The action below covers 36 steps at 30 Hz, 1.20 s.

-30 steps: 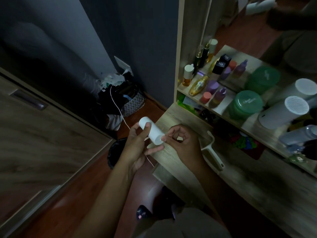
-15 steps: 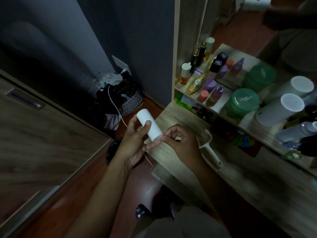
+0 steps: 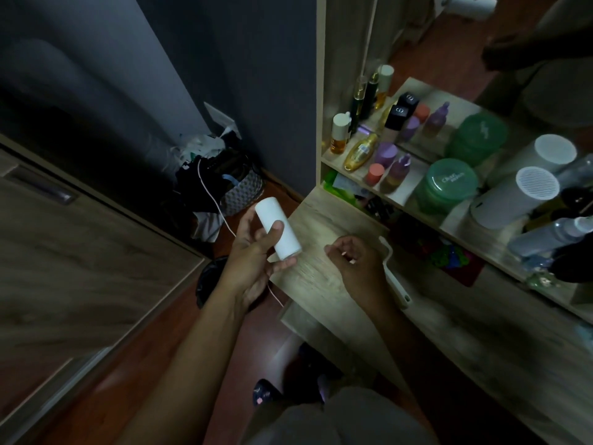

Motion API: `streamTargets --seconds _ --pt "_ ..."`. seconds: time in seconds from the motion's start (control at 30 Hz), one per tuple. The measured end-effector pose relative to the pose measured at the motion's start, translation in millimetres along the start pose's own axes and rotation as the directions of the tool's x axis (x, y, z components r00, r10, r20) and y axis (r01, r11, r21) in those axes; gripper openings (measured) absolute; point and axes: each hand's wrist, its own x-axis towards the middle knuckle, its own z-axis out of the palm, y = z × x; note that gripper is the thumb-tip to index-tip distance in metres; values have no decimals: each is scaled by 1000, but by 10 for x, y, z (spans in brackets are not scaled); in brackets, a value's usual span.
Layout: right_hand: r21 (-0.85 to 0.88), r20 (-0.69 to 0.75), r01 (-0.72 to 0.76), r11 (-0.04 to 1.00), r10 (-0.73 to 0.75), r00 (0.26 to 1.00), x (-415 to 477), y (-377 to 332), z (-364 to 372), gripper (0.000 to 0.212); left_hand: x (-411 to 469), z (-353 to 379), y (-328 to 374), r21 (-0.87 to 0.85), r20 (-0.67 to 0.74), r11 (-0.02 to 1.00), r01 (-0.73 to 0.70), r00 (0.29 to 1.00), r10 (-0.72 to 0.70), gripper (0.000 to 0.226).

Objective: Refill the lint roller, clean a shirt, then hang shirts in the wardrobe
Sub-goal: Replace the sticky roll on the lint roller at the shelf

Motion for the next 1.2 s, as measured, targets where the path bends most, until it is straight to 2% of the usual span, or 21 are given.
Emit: streamTargets --seconds 0.1,0.2,0.3,0.4,0.6,0.77,0.87,1.03,1.1,1.2 --pt "-96 -71 -104 990 97 993 136 312 -93 12 1 -2 -30 -6 -6 1000 -3 1000 3 61" --pt "-270 -186 -167 948 119 975 260 785 -204 30 -2 -10 -59 3 -11 1000 -12 1000 12 58" --pt "-405 -323 -312 859 184 928 307 1151 -300 45 -14 -18 -83 22 -7 1000 -19 1000 19 56" --pt "-417 -385 -377 827 215 897 278 1230 -362 38 -28 -24 -115 45 -2 998 -36 999 36 55" --pt "-418 -361 -448 790 308 880 313 1441 -295 46 -65 -52 -167 51 6 998 -34 999 34 52" --pt "-371 -347 -508 778 391 852 380 1491 -210 51 -108 -87 -160 56 1 998 -40 999 40 56" --pt "-267 -328 -545 795 457 827 442 1369 -166 51 -139 -121 -134 59 -11 997 -41 999 42 56" --pt "-152 -165 -564 811 542 824 517 1222 -140 58 -148 -192 -95 70 -41 996 -57 997 60 61" --pt "-66 -102 -535 842 528 843 504 1045 -84 53 -148 -214 -85 71 -52 995 -69 996 73 64" --pt "183 31 -506 843 509 860 395 583 45 32 -163 -238 -58 66 -71 994 -87 993 92 66"
